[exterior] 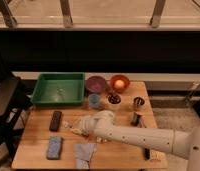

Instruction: Place fork in metal cup

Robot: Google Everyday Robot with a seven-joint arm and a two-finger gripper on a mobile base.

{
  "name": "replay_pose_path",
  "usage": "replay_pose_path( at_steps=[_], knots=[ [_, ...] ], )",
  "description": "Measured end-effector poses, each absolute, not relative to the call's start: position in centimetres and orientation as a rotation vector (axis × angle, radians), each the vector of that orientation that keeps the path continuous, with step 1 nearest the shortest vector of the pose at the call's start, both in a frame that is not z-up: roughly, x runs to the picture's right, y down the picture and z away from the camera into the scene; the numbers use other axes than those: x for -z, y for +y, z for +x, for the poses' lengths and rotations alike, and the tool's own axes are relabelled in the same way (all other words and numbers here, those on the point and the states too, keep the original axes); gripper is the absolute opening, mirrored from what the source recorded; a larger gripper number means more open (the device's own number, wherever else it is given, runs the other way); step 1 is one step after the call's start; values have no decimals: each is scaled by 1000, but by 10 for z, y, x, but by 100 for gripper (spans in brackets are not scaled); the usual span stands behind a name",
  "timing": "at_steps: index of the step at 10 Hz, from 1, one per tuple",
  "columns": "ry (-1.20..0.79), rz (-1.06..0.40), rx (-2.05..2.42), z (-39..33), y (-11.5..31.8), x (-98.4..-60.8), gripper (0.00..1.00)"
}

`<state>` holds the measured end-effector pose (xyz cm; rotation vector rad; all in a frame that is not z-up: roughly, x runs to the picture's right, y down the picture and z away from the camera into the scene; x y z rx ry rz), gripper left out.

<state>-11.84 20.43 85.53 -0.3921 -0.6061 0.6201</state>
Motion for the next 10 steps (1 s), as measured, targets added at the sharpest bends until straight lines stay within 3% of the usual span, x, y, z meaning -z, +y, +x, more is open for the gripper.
replay_pose_path(
  at_steps=[1,2,4,6,8,10],
  knots=[
    [-606,-392,-620,-118,204,-855,44],
    [-606,-392,-621,-118,204,-855,43],
    [-606,-392,-620,-119,204,-855,29],
    [-606,-393,-620,-119,204,-855,8],
    [-606,-392,-619,-119,205,-855,0],
    [-605,-392,-620,-118,204,-855,0]
  ],
)
